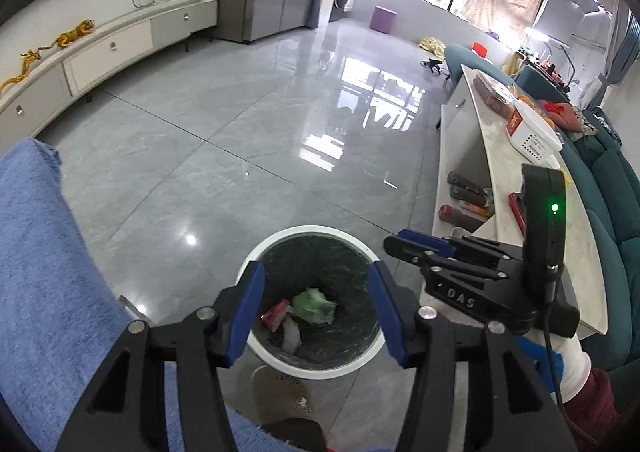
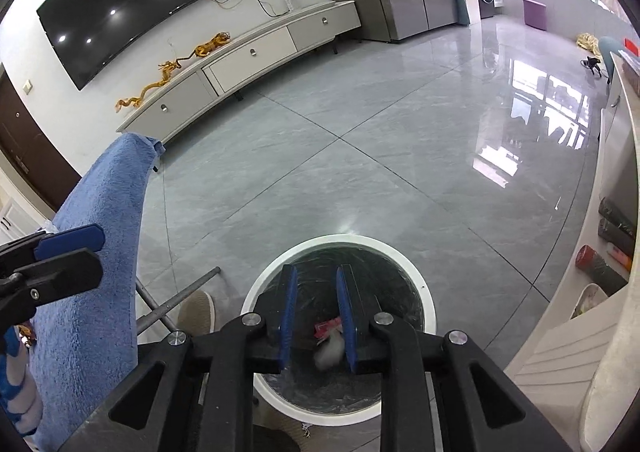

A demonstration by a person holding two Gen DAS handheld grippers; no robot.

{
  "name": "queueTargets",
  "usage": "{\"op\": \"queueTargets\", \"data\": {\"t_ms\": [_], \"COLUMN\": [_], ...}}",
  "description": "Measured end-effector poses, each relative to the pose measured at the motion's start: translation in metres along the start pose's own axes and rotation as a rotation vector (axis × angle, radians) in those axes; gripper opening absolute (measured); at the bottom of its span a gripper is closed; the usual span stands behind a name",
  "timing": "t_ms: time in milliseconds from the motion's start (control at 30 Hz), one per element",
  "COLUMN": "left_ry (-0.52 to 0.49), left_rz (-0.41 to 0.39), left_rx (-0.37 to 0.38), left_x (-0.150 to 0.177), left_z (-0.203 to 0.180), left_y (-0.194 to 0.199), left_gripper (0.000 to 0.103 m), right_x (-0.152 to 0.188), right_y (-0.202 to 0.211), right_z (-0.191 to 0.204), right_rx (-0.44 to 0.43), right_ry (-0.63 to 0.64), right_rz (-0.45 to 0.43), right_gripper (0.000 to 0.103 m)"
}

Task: Collect trash
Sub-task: 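Carry both tissues over the bin and open both tools to drop them, then grasp the pink wrapper with the left tool while the right tool grasps the brown chocolate wrapper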

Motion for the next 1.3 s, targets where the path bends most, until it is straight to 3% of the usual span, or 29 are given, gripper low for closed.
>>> {"op": "queueTargets", "data": {"t_ms": [167, 500, 700, 1000, 1133, 1300], "left_ry": [0.02, 0.035, 0.127, 0.369, 0.433, 0.496], "left_rz": [-0.037, -0.114, -0.164, -0.232, -0.241, -0.255], "left_rx": [-0.036, -0.201, -0.349, -0.55, -0.569, -0.525], "left_x": [0.011, 0.052, 0.104, 0.222, 0.257, 0.28], "left_z": [0.013, 0.061, 0.118, 0.2, 0.215, 0.222], "left_y": [0.029, 0.106, 0.168, 0.28, 0.304, 0.307], "left_gripper": [0.052, 0.052, 0.052, 0.052, 0.052, 0.052], "right_x": [-0.003, -0.007, 0.004, 0.045, 0.069, 0.106], "right_y": [0.013, 0.041, 0.053, 0.076, 0.086, 0.098], "right_z": [0.015, 0.078, 0.149, 0.282, 0.337, 0.397], "right_rx": [-0.022, -0.101, -0.183, -0.383, -0.458, -0.54], "right_ry": [0.028, 0.124, 0.259, 0.488, 0.596, 0.733], "right_rz": [-0.026, -0.064, -0.054, -0.019, 0.004, 0.036], "right_gripper": [0.019, 0.025, 0.026, 0.033, 0.035, 0.04]}}
Point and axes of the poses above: each gripper's, at about its wrist camera, not at the fingertips, and y roughly against the way its jaws point, z to its left, x to its underside, the point moved 9 cm from there along -y, roughly the way its jaws point, and after that the axes turned 12 degrees about x, right-handed, at the moved point
